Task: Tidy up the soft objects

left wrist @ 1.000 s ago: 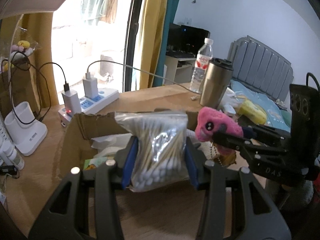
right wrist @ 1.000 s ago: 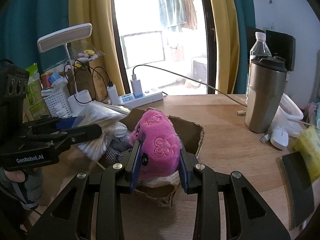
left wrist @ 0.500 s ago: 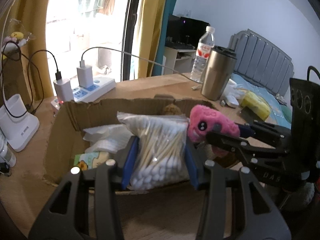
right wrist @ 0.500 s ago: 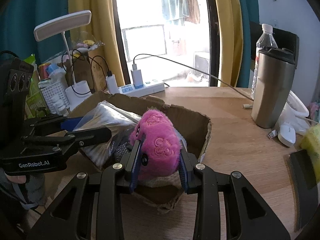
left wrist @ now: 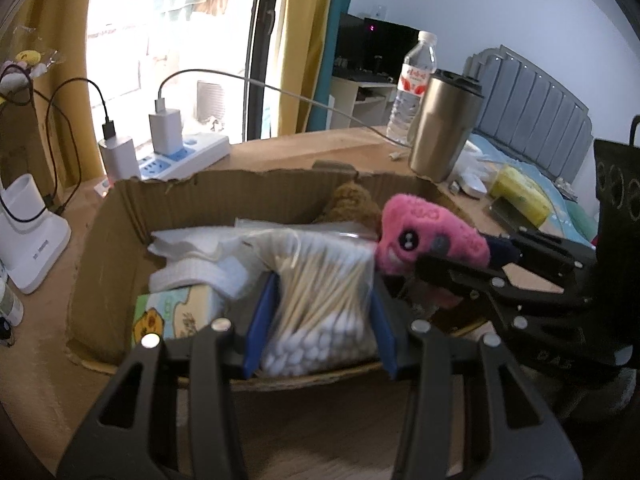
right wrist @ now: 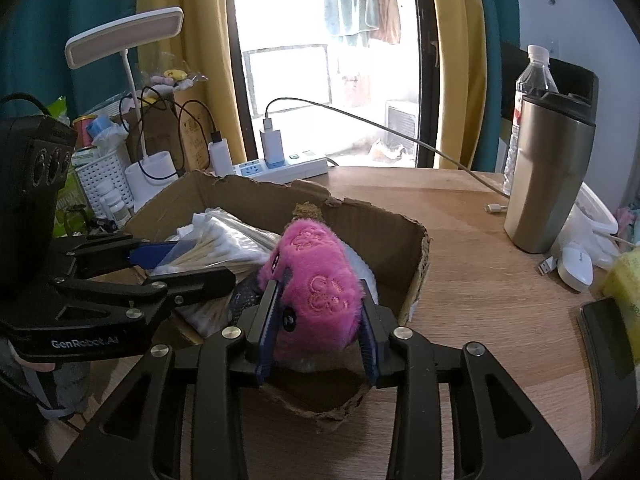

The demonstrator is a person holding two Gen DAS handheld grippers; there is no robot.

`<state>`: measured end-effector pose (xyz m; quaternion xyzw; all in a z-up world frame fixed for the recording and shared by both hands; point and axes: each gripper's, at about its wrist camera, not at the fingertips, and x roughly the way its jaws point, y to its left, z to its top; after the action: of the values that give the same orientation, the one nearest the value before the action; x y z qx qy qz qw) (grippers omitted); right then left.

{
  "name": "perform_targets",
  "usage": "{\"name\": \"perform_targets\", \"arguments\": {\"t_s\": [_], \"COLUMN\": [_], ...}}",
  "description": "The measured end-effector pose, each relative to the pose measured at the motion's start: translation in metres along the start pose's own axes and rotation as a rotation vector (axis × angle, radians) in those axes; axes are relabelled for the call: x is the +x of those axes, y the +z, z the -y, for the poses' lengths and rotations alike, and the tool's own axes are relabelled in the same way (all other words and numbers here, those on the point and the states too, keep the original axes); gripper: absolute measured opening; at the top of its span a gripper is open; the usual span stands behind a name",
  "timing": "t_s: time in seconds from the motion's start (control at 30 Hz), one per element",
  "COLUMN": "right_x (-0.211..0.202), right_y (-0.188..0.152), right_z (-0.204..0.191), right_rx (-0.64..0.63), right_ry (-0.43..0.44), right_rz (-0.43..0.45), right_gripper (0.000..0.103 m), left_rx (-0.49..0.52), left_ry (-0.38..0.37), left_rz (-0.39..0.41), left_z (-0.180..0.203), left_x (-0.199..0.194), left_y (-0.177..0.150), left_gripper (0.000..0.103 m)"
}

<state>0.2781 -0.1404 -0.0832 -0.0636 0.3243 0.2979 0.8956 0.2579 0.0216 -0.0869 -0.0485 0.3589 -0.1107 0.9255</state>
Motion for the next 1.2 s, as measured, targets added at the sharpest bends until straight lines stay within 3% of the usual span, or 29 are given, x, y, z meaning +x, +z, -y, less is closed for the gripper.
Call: {"name": "perform_targets", "arguments": {"t_s": [0.27, 0.53, 1.2], "right_x": [-0.001, -0.001, -0.033], "right_y": [0.0, 0.0, 0.004], "right_z": [0.0, -0.007, -0.015], "right_rx": [-0.003, -0.014, -0.006], "right_ry": [-0.008, 0.009, -0.056], "right_rz": [-0.001, -0.006, 0.034], "right_gripper": [0.04, 0.056, 0.058], "left_rx": [0.009, -0.001, 0.028], "left_ry": [0.012, 0.014, 0.085], "left_rz": [-0.006, -0.007, 0.065], "left_z": [0.002, 0.001, 0.009], "left_x": [0.003, -0.001, -0.028], "left_y": [0.0, -0.001, -0.005], "left_gripper": [0.051, 0.052, 0.052]}}
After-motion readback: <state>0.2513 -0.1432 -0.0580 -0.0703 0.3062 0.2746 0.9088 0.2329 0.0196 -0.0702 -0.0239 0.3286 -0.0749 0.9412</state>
